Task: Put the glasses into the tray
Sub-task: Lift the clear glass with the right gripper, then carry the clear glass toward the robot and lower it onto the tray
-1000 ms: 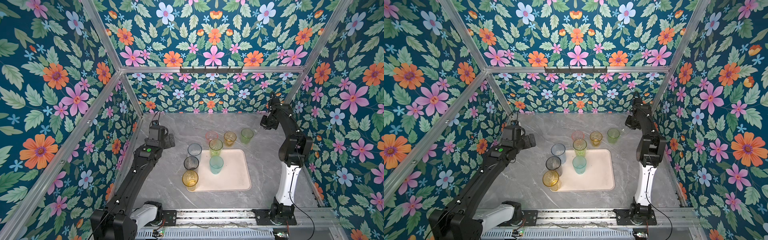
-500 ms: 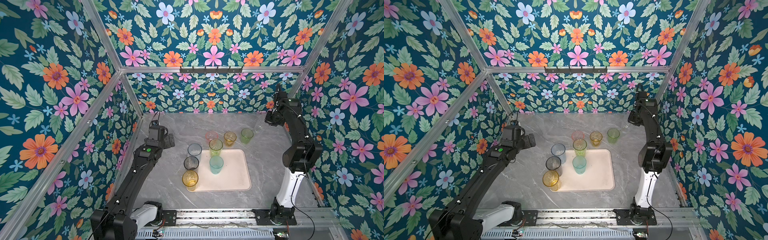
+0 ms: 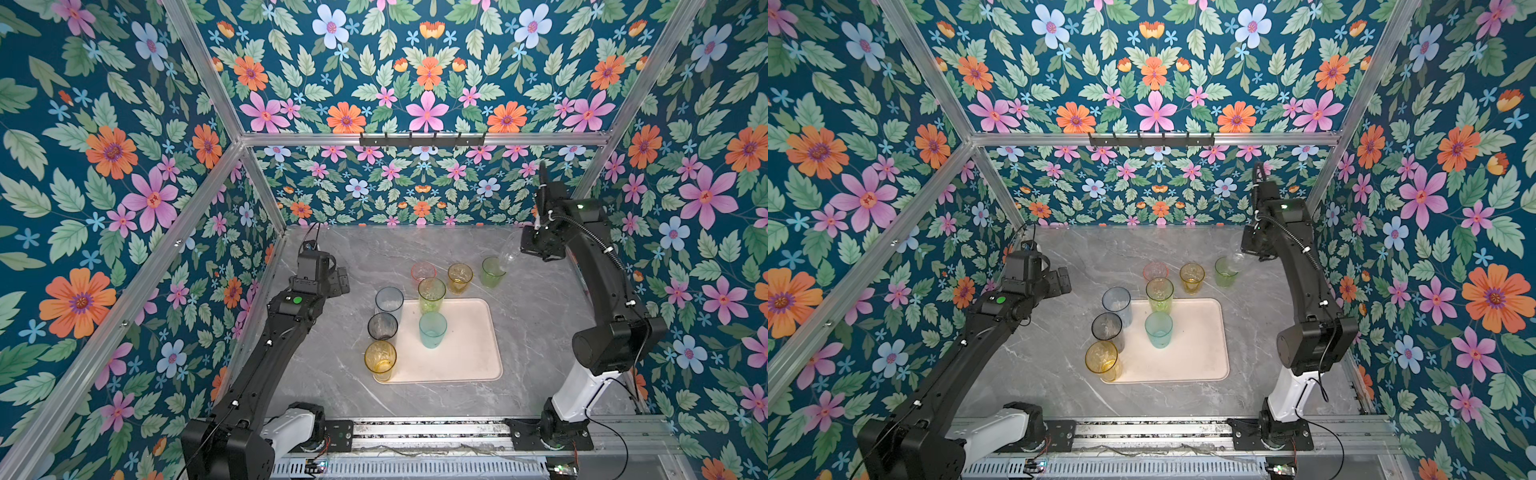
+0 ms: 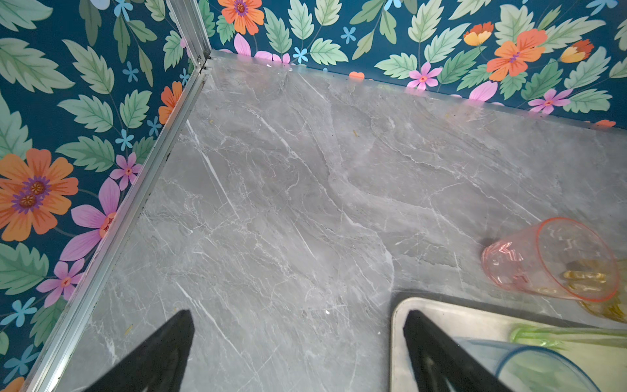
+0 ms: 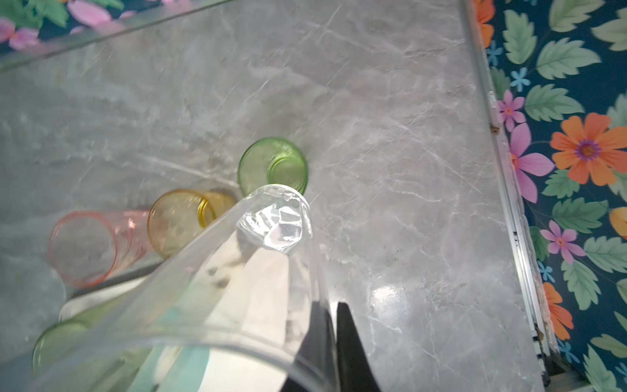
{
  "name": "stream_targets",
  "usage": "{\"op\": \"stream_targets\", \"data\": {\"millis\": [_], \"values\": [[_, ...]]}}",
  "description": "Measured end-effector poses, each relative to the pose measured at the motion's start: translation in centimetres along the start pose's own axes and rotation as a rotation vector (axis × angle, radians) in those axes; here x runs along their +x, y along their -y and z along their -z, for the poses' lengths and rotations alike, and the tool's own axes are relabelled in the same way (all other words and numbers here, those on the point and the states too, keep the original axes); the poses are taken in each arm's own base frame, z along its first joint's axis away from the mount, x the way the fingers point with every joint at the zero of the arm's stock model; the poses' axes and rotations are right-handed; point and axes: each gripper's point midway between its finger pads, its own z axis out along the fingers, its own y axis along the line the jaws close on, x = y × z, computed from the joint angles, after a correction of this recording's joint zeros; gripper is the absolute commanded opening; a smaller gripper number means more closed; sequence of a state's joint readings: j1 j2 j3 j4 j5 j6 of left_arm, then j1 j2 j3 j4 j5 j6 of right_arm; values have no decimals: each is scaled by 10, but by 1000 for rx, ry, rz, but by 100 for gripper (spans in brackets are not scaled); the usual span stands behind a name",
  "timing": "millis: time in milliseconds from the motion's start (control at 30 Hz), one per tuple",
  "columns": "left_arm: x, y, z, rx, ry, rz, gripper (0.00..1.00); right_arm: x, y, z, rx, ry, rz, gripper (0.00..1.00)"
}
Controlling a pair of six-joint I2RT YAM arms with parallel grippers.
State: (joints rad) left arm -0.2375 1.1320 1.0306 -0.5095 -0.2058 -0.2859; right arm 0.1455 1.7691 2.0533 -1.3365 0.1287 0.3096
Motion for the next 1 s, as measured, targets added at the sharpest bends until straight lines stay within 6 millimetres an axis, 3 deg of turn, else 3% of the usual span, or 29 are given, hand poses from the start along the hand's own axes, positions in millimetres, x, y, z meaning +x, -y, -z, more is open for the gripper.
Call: {"op": "stream_targets", "data": {"millis": [533,1000], "values": [[2,0,-3,-2,-10,-2,99,103,-71,8,-46,-127,234,0],[3,1,-4,0,-16,-3,99,178,-98,-15,-11,-224,289,0]]}}
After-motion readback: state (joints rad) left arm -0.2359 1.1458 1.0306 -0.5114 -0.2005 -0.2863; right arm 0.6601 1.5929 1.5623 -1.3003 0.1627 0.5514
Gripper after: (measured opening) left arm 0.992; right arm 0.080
